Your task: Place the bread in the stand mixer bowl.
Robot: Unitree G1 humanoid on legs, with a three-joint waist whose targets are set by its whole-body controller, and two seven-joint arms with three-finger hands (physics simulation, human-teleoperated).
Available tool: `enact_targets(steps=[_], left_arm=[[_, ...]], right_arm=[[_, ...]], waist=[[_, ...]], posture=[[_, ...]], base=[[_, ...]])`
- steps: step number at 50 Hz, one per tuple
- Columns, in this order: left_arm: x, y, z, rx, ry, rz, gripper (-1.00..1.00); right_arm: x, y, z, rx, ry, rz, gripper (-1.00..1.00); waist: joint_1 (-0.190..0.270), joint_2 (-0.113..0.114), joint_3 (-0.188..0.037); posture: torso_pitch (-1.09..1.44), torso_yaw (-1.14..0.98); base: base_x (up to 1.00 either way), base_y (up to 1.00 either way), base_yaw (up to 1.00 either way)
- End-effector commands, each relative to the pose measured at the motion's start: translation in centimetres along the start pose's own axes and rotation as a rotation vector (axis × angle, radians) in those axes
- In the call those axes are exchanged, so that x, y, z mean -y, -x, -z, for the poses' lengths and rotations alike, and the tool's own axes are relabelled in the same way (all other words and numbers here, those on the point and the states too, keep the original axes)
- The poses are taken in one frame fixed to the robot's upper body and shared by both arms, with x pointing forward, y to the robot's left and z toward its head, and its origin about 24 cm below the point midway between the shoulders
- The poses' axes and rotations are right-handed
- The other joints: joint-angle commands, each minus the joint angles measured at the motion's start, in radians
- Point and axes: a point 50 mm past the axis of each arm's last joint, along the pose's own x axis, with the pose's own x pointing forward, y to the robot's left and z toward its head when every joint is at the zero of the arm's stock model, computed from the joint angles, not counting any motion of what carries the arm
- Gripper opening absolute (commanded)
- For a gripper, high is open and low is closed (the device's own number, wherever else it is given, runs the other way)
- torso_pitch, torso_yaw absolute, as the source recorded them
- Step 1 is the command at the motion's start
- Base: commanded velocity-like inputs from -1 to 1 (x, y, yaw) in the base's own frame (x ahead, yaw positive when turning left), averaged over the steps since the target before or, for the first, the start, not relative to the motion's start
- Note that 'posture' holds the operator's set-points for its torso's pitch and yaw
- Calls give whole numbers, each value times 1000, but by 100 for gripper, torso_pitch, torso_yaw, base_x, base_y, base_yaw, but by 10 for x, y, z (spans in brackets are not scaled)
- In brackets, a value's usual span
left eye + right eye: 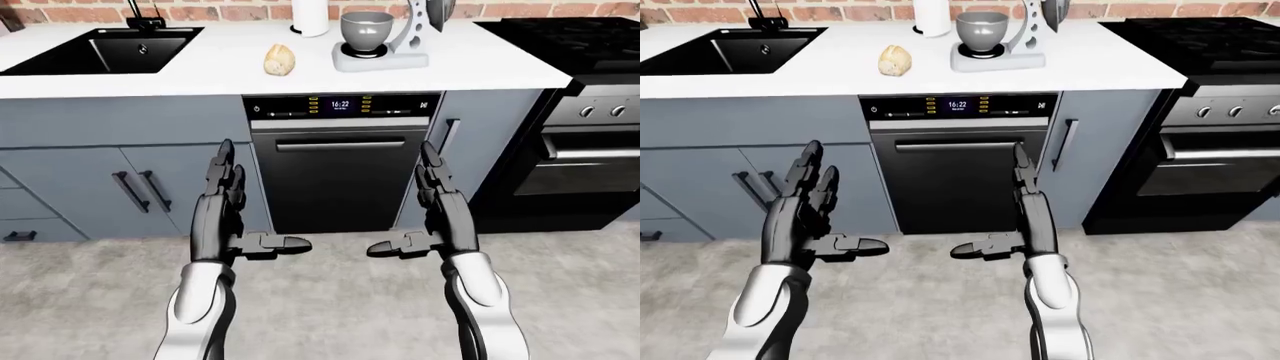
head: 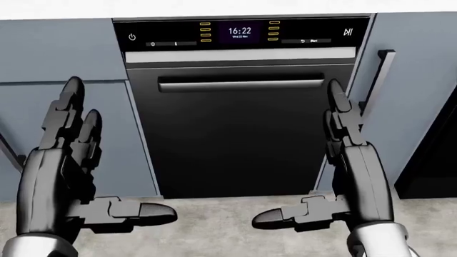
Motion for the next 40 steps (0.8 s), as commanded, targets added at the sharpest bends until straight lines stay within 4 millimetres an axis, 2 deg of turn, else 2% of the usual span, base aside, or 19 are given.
enact_targets(steps=[1, 6, 9, 13, 16, 18, 20, 21, 24, 27, 29, 30, 31, 32, 34, 40], left_arm=[[2, 1, -18, 98, 1, 10, 100], [2, 0, -19, 101, 2, 9, 100], [2, 1, -22, 105, 2, 9, 100], [2, 0, -21, 105, 3, 9, 100], [2, 0, -23, 107, 3, 9, 100], [2, 0, -23, 107, 3, 9, 100], [1, 0, -24, 109, 3, 9, 100], [1, 0, -24, 109, 3, 8, 100], [1, 1, -27, 113, 4, 9, 100], [1, 1, -27, 114, 4, 10, 100], [1, 1, -25, 111, 5, 9, 100], [1, 1, -25, 111, 5, 9, 100], [1, 1, -25, 112, 5, 9, 100], [1, 1, -26, 112, 5, 10, 100], [1, 1, -24, 110, 4, 10, 100], [0, 2, -24, 111, 6, 8, 100]], right_arm=[[2, 0, -19, 98, 7, 9, 100], [2, 0, -22, 102, 13, 9, 100], [2, -1, -24, 104, 15, 8, 100], [2, -1, -24, 103, 16, 8, 100], [2, -2, -25, 104, 16, 7, 100], [2, -2, -26, 104, 18, 7, 100], [2, -1, -27, 106, 20, 8, 100], [2, -1, -28, 107, 21, 8, 100], [2, 0, -30, 109, 24, 8, 100], [2, 0, -31, 111, 24, 9, 100], [2, 0, -30, 110, 24, 9, 100], [2, 0, -30, 109, 24, 9, 100], [2, 0, -30, 109, 24, 9, 100], [2, 0, -30, 109, 24, 9, 100], [2, 0, -28, 107, 22, 10, 100], [3, 3, -29, 109, 24, 14, 100]], waist=[[-1, 3, -12], [-1, 3, 8], [-2, 4, 11], [-3, 24, 15], [-2, 51, 18], [3, 35, 7], [4, 53, 12], [6, 54, 6], [10, 38, 6], [17, 8, 14], [19, -34, 5], [16, -71, -9], [3, -27, 8], [8, -52, 13], [-6, -48, 13], [-10, 13, 28]], posture=[[0, 0], [0, 0], [0, 0], [0, 0], [0, 0], [0, 0], [0, 0], [0, 0], [0, 0], [0, 0], [0, 0], [0, 0], [0, 0], [0, 0], [0, 0], [0, 0]], base=[[8, 0, 0], [14, 0, 0], [17, 0, 0], [20, 0, 0], [21, 0, 0], [21, 0, 0], [21, 0, 0], [21, 0, 0], [21, 0, 0], [21, 0, 0], [21, 0, 0], [20, 0, 0], [20, 0, 0], [21, 0, 0], [21, 0, 0], [21, 0, 0]])
